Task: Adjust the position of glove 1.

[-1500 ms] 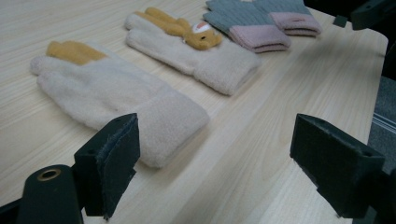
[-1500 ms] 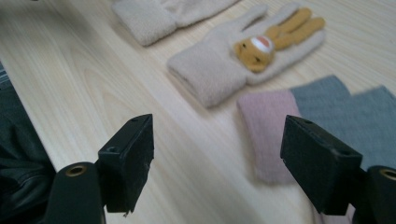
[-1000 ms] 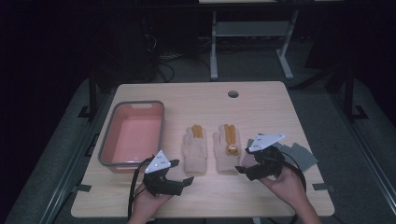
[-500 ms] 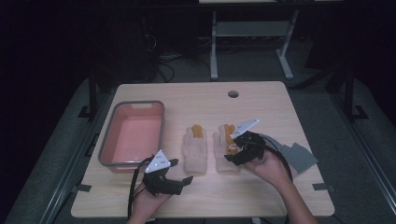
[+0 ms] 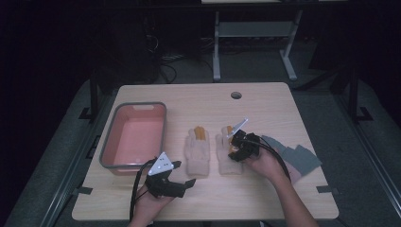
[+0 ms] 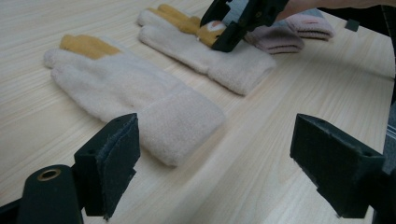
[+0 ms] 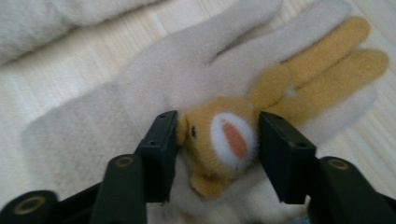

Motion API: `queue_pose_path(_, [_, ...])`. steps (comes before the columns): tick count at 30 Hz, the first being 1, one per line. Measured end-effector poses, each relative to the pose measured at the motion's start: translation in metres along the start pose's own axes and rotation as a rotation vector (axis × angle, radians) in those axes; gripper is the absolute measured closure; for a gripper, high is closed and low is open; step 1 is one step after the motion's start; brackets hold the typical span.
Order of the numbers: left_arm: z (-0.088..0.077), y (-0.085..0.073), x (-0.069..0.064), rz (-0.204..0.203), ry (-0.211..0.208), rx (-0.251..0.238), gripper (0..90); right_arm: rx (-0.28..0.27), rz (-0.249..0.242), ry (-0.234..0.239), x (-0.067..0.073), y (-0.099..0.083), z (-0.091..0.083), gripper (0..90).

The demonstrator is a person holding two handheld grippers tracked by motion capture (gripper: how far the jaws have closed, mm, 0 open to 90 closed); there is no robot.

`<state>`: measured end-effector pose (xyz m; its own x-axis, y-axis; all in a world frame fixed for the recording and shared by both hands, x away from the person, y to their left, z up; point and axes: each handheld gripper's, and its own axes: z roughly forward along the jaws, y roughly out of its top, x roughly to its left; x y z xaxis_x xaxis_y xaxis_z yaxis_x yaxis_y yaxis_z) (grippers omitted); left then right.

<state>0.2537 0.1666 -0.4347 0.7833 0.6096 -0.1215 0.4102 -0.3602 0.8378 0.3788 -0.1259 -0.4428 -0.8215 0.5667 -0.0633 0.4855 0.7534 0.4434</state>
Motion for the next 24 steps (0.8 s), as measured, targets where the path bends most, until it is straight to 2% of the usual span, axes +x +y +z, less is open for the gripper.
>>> queue_pose_path(5, [0.0, 0.001, -0.001, 0.004, 0.003, -0.004, 16.0, -0.008, 0.018, 0.001, -0.002, 0.0, -0.001, 57.3])
queue_pose_path(9, [0.0, 0.001, 0.0, 0.006, 0.007, -0.004, 16.0, -0.014, 0.034, 0.009, -0.003, -0.001, -0.005, 59.4])
queue_pose_path(14, [-0.001, 0.0, -0.001, -0.002, 0.013, -0.009, 16.0, -0.071, 0.057, 0.016, 0.001, 0.001, -0.022, 60.7])
queue_pose_path(16, [-0.001, 0.001, 0.0, 0.005, 0.012, -0.012, 15.9, -0.071, 0.042, 0.008, 0.001, 0.002, -0.025, 61.0])
queue_pose_path(18, [-0.001, 0.001, -0.001, -0.008, 0.013, -0.017, 16.0, -0.085, 0.017, -0.002, 0.006, 0.006, -0.034, 61.3])
queue_pose_path(20, [-0.002, 0.001, -0.001, -0.01, 0.015, -0.023, 15.9, -0.087, 0.019, -0.002, 0.007, 0.009, -0.038, 61.4])
queue_pose_path(22, [-0.002, 0.0, -0.001, -0.014, 0.017, -0.024, 16.0, -0.109, -0.002, -0.01, 0.012, 0.015, -0.05, 61.4])
queue_pose_path(24, [-0.003, 0.001, -0.001, -0.012, 0.019, -0.027, 15.9, -0.111, -0.006, -0.012, 0.013, 0.017, -0.053, 61.5])
